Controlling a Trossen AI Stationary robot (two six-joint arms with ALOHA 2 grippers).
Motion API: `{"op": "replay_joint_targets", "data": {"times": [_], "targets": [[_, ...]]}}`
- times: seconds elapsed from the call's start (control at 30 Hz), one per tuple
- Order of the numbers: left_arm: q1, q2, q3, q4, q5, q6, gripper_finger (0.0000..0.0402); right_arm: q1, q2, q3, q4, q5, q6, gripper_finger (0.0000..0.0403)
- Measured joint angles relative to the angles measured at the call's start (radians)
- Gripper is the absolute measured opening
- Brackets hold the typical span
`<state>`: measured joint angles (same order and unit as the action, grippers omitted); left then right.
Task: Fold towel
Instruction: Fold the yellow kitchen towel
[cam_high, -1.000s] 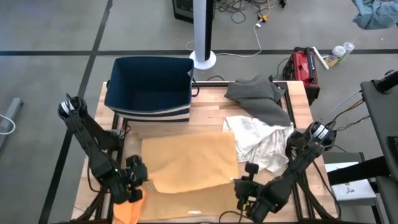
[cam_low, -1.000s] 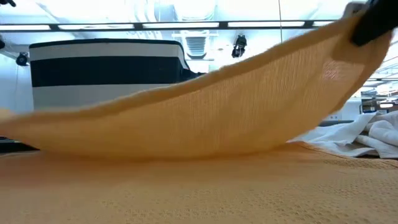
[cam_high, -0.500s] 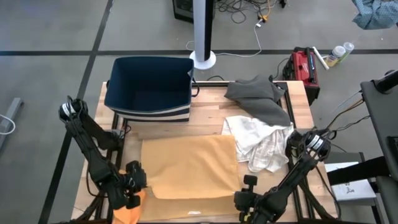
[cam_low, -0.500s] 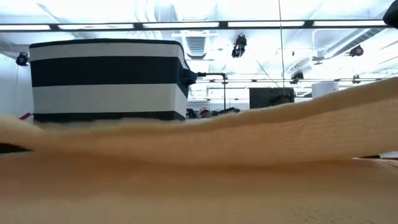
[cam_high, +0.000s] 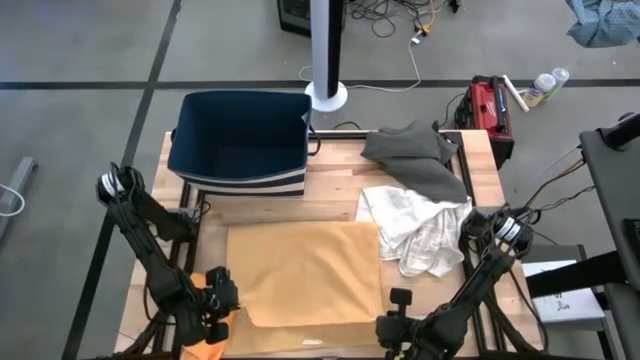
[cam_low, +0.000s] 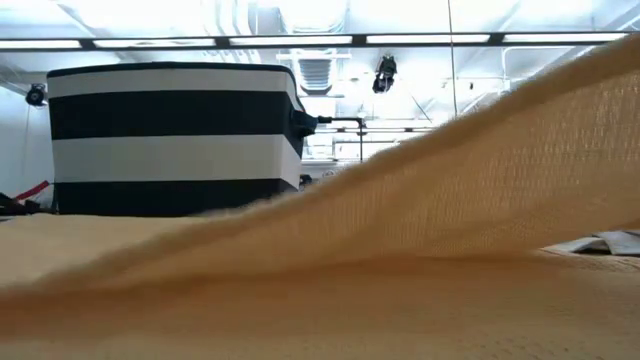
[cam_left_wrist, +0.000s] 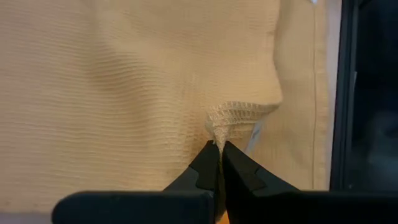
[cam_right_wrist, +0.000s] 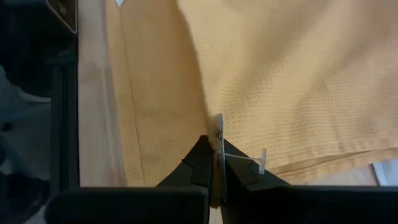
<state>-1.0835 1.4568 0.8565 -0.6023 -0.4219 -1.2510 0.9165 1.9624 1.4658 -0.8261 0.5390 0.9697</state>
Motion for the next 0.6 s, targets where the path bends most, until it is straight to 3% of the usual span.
{"op": "replay_joint_targets", "data": {"times": [0.23, 0.6], "targets": [[-0.009, -0.048, 0.059, 0.003, -0.023, 0.079, 0.0, 0.0, 0.068, -0.009, -0.003, -0.097, 0.022, 0.0002], [-0.021, 0.007, 0.061, 0.044, 0.002, 0.061, 0.0, 0.002, 0.043, -0.007, -0.002, -0.088, 0.026, 0.0002]]}}
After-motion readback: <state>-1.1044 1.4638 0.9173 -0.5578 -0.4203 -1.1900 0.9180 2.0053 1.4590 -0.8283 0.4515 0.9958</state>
